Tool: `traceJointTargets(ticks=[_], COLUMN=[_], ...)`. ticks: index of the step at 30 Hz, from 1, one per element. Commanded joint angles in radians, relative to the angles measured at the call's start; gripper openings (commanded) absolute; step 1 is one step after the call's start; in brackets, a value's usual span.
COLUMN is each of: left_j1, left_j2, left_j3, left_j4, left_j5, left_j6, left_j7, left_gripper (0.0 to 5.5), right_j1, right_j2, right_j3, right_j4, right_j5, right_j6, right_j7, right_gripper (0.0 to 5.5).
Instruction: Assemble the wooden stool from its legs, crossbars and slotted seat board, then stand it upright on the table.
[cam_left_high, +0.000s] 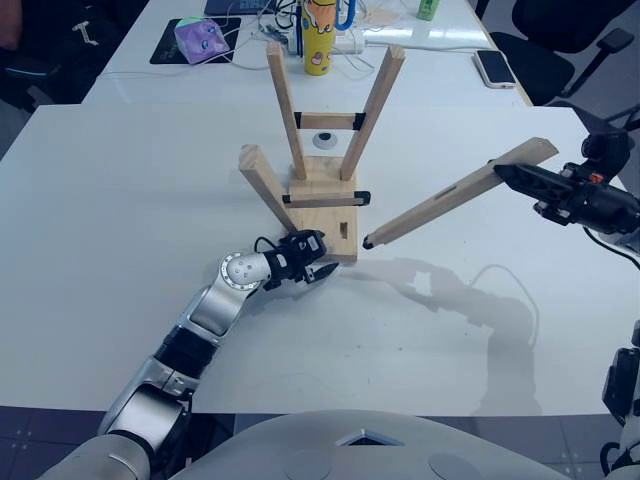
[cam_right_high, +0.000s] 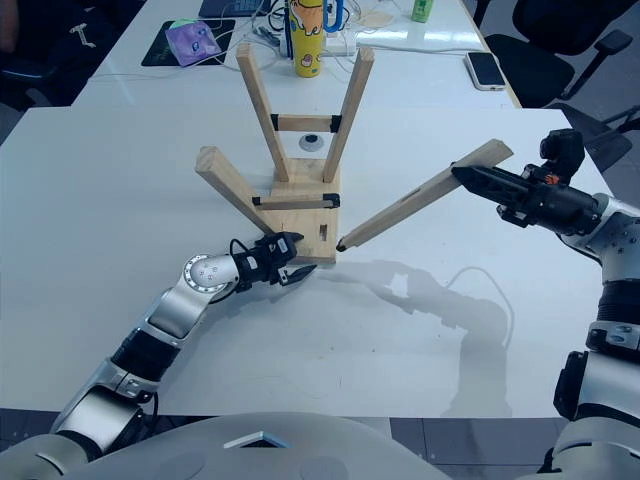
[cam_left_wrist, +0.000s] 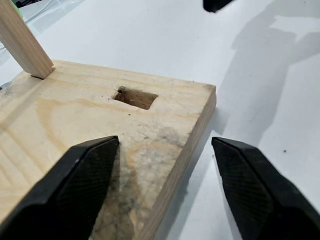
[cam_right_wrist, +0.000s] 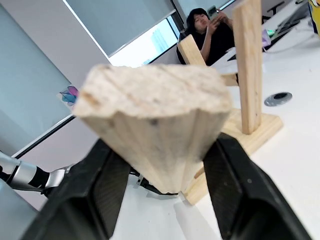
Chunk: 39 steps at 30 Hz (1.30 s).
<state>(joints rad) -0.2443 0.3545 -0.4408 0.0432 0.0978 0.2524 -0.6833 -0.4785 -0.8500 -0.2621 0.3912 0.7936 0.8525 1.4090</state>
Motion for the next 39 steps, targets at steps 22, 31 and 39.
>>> traceJointTargets(ticks=[22, 31, 39], left_j1=[0.089, 0.089, 0.093], left_j2=[0.127, 0.099, 0.07], left_j3=[-0.033, -0.036, -0.029], left_j4=[0.099, 0.108, 0.111], left_j5=[-0.026, -0.025, -0.033], left_j6=[0.04, 0.042, 0.042], left_j7=[-0.134, -0.109, -0.083], left_gripper=[3.45, 3.45, 3.45], right_j1=[-0.177, -0.295, -0.186], right_j2=[0.186, 0.186, 0.213], right_j3=[0.212, 0.299, 0.374], right_j4=[0.092, 0.149, -0.103], right_j5=[-0.264, -0.371, -0.38], right_j6=[-0.404, -0.472, -0.402], right_j7=[0.055, 0.118, 0.066], right_gripper=[2.1, 2.1, 2.08])
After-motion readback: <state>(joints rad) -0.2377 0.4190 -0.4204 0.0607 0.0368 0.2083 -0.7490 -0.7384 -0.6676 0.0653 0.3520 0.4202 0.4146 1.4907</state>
